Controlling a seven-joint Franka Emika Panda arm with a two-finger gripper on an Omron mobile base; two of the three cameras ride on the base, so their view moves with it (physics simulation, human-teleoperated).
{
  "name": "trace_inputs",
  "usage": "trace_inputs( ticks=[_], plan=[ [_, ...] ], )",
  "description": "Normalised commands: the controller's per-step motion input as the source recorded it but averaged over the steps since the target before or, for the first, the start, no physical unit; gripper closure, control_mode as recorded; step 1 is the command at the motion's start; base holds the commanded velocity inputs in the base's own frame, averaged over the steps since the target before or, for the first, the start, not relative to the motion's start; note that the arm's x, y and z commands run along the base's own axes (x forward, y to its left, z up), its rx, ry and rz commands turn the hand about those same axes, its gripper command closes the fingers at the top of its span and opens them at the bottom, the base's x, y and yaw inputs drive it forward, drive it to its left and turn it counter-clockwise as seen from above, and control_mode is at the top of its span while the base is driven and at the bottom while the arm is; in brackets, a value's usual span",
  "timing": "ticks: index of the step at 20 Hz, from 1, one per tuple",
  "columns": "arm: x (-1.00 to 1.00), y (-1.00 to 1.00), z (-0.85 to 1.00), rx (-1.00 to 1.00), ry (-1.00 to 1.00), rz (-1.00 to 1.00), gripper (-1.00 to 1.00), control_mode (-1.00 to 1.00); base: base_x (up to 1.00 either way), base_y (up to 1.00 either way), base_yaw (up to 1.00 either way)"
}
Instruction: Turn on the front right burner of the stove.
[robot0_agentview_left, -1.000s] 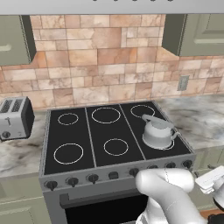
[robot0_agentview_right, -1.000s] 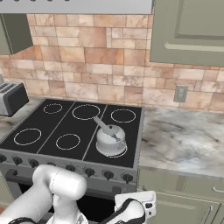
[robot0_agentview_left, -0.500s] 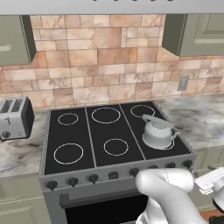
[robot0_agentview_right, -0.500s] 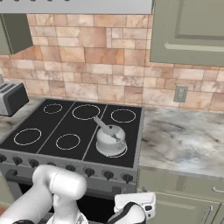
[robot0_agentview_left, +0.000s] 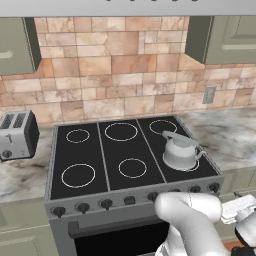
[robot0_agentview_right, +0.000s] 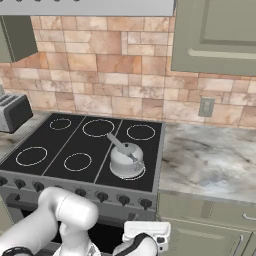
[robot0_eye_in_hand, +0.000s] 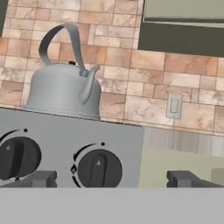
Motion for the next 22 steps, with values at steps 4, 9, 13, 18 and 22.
trace_inputs(
  ticks=[4, 9, 13, 18, 22],
  plan=[
    [0.17, 0.08, 0.05, 0.02, 0.00, 0.00, -1.00, -1.00, 0.00, 0.00, 0.00],
    [0.43, 0.00, 0.00, 0.01, 0.00, 0.00, -1.00, -1.00, 0.00, 0.00, 0.00],
    [0.42, 0.00, -0.05, 0.00, 0.00, 0.00, -1.00, -1.00, 0.00, 0.00, 0.00],
    [0.35, -0.02, -0.33, 0.00, 0.00, 0.00, -1.00, -1.00, 0.00, 0.00, 0.00],
    [0.20, -0.10, -0.68, 0.00, 0.00, 0.00, -1.00, -1.00, 0.00, 0.00, 0.00]
  ],
)
